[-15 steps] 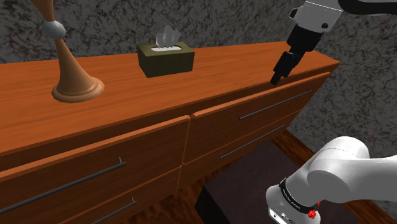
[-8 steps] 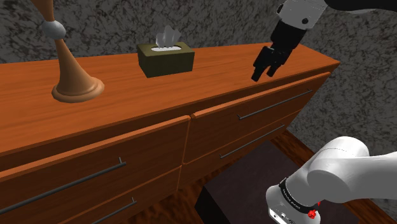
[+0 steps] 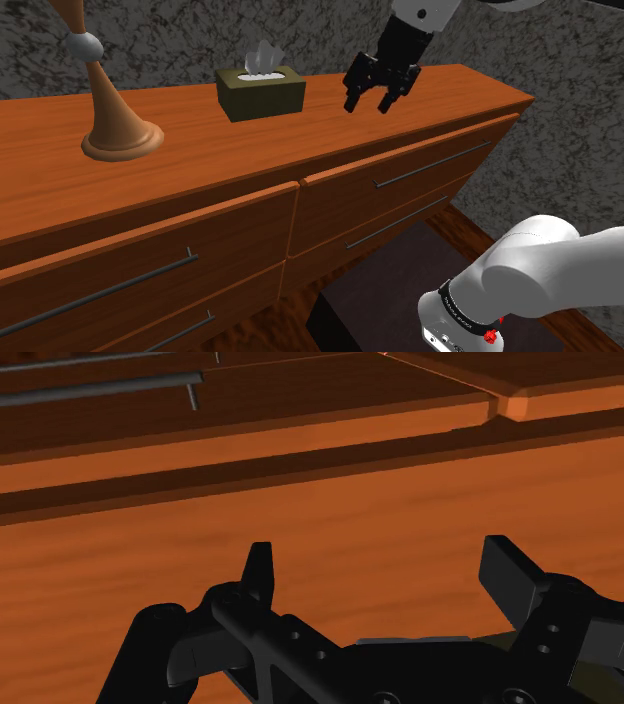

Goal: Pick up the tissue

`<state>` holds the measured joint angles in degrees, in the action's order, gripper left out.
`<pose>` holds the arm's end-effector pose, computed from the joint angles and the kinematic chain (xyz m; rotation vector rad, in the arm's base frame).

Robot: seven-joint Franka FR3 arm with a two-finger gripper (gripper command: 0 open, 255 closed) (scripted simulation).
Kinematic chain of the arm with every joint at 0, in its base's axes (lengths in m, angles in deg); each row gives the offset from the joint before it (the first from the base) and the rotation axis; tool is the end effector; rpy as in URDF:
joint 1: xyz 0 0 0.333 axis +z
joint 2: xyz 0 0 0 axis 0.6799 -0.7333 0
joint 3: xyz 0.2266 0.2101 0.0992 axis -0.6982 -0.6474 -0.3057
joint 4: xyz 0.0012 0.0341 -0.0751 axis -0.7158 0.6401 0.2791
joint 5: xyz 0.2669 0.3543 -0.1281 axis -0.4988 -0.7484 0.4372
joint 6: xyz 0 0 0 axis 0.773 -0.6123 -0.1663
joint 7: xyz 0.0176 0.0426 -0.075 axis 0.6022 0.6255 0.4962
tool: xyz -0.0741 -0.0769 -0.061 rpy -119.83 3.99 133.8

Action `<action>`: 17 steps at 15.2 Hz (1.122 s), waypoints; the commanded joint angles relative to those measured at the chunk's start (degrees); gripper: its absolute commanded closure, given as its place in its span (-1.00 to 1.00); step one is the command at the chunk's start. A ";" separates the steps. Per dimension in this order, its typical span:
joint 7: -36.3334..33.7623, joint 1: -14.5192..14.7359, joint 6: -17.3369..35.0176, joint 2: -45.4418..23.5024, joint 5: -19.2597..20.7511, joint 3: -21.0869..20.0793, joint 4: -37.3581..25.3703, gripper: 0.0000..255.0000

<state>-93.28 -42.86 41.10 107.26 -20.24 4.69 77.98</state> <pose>0.4252 0.1378 0.6249 -2.9932 0.2362 -0.1762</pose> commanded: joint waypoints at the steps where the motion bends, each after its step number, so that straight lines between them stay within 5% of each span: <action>1: -4.20 -0.53 2.34 -2.86 -0.90 -2.11 -2.20 -1.00; 9: -20.62 -3.18 9.11 -15.81 0.07 -9.86 -14.86 -1.00; 17: -38.73 -4.40 12.07 -32.12 8.97 -16.57 -33.10 -1.00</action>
<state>-129.52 -47.30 52.88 76.99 -12.59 -11.22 47.00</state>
